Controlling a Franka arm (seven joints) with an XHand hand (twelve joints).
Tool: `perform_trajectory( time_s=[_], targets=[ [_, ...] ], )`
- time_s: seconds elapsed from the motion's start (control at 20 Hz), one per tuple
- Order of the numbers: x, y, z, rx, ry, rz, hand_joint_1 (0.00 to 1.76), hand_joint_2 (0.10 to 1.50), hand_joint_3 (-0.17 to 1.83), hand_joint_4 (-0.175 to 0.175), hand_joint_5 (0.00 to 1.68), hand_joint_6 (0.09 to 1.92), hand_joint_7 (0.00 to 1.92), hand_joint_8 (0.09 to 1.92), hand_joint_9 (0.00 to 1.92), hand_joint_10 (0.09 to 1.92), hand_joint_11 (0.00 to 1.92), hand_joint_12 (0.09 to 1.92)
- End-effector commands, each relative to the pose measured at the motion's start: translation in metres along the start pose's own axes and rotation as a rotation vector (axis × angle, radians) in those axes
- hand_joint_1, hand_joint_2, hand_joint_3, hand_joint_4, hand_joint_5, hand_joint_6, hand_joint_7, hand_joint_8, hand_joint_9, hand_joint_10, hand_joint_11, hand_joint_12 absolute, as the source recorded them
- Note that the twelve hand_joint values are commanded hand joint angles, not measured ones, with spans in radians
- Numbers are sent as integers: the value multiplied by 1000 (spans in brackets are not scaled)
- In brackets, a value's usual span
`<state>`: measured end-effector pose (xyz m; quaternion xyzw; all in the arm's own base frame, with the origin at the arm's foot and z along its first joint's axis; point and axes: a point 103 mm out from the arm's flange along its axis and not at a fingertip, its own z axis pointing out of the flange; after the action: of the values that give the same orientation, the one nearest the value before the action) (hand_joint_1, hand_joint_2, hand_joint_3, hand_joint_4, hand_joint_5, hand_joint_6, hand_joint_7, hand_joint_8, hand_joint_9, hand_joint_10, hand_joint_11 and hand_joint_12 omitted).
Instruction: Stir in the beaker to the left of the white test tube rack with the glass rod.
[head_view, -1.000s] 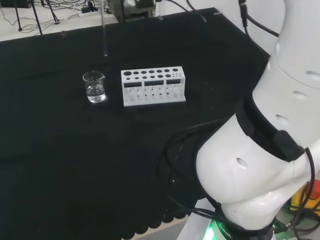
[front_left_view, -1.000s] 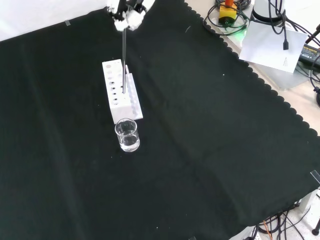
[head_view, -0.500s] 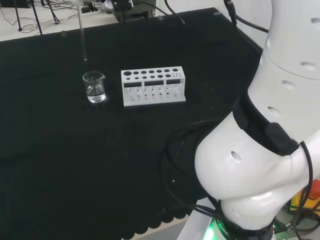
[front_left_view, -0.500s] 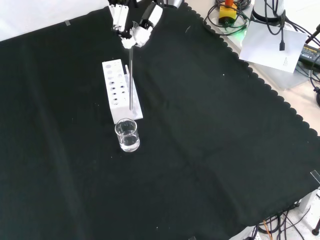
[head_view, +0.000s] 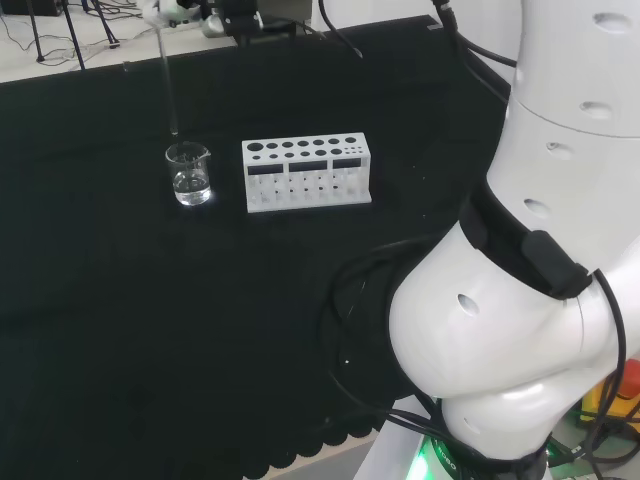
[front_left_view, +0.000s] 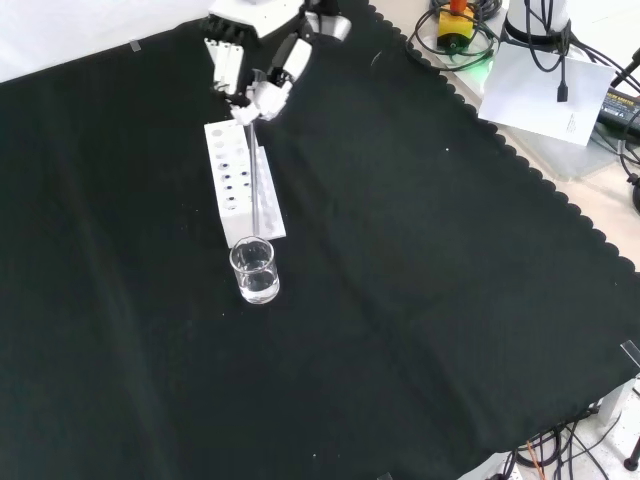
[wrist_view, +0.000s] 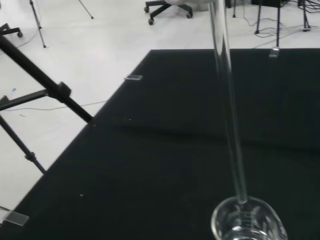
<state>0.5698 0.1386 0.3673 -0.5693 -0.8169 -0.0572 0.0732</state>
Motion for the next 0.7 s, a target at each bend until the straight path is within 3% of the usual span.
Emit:
perform_trajectory(
  time_s=[0.05, 0.7],
  targets=[
    [-23, -2, 9, -4, 21, 15, 1268, 1142, 0, -175, 964, 712, 931, 1397, 1634, 972, 1676, 775],
    [-19, 17, 52, 42, -1, 30, 1268, 1142, 0, -175, 963, 714, 931, 1399, 1636, 974, 1676, 780]
  ],
)
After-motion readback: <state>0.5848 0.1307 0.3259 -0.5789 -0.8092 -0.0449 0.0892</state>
